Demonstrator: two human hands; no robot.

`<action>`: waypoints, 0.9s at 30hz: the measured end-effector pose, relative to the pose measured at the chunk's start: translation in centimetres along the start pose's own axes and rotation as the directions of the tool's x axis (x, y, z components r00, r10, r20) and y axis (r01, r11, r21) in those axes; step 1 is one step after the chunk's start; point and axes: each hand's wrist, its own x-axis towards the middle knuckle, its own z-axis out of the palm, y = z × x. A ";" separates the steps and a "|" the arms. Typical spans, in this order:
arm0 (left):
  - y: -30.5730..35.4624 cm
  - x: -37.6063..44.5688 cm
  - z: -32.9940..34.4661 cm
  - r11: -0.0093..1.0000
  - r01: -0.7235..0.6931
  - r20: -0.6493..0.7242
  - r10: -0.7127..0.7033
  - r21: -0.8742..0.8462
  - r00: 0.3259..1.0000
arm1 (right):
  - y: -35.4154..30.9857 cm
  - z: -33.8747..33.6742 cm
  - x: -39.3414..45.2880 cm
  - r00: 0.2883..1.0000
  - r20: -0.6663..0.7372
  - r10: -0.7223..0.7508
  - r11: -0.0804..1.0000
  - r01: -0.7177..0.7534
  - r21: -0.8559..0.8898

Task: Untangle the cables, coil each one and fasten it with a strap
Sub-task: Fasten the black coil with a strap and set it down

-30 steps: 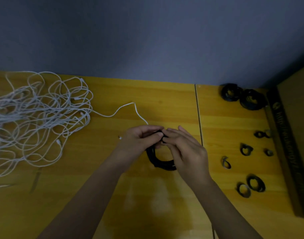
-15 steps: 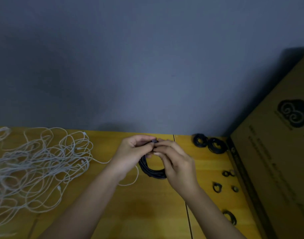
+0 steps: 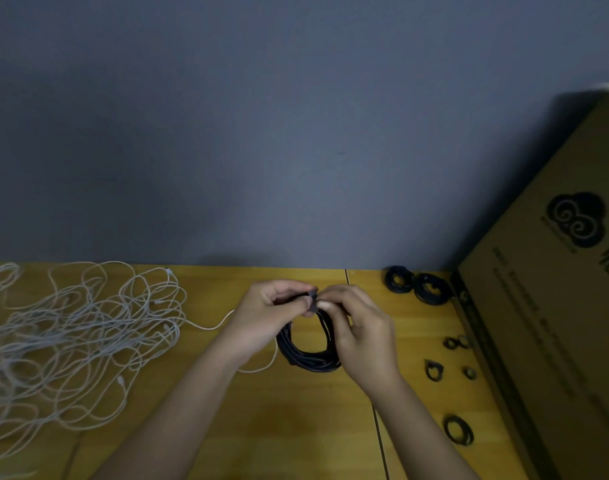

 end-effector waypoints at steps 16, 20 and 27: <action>1.0 -1.4 0.4 0.996 0.012 0.054 -0.017 0.086 0.998 | -1.2 -1.5 1.0 0.979 0.146 -0.145 0.966 0.172 -0.194; 0.8 -1.5 0.6 0.998 0.031 0.011 -0.030 -0.054 0.999 | -1.7 -1.5 2.0 0.985 0.170 0.009 0.998 0.001 -0.062; -0.3 -1.3 1.3 1.000 -0.020 0.058 0.019 0.007 0.998 | -0.2 -2.5 3.1 0.846 0.361 0.393 0.827 -0.497 0.262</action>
